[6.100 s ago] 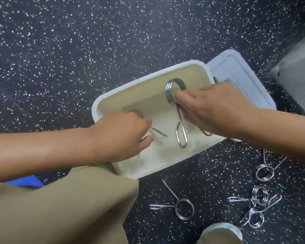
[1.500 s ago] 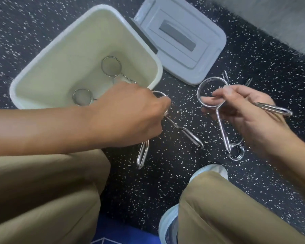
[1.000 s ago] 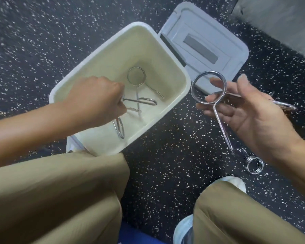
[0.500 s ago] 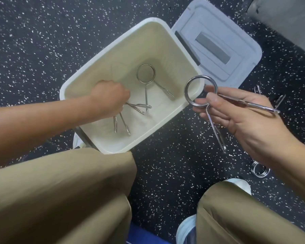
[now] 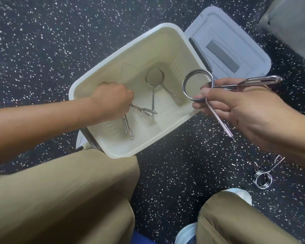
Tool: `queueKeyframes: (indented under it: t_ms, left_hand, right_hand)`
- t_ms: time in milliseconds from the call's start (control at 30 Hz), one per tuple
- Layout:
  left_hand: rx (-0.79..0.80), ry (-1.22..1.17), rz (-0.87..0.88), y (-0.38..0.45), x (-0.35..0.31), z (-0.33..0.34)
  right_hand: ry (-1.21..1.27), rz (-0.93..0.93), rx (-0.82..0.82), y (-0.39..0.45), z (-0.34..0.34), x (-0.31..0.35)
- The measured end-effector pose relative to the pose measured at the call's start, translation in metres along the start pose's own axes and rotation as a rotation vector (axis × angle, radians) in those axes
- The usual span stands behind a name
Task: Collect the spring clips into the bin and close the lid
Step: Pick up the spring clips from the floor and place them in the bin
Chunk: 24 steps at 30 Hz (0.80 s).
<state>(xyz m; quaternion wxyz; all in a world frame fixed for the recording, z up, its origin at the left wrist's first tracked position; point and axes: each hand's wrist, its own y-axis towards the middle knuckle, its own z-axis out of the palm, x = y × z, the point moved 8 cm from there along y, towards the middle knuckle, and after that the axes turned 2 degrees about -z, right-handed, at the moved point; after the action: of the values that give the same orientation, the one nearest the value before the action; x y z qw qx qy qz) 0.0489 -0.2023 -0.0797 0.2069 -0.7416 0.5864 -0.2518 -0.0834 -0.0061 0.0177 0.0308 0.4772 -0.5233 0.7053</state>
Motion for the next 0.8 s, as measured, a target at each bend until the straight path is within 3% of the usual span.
queueKeyframes:
  t_ms: [300,567,800]
  left_hand:
    - [-0.025,-0.095,0.011,-0.008,0.002,-0.016]
    - [-0.164,-0.227,0.076,-0.025,0.004,-0.026]
    - [-0.159,-0.233,0.063,-0.026,0.001,-0.023]
  right_hand:
    - [-0.033,0.137,0.099,0.057,0.072,-0.015]
    - [0.049,0.158,-0.027,0.115,0.091,-0.045]
    - [0.012,0.272,-0.080,0.113,0.086,-0.065]
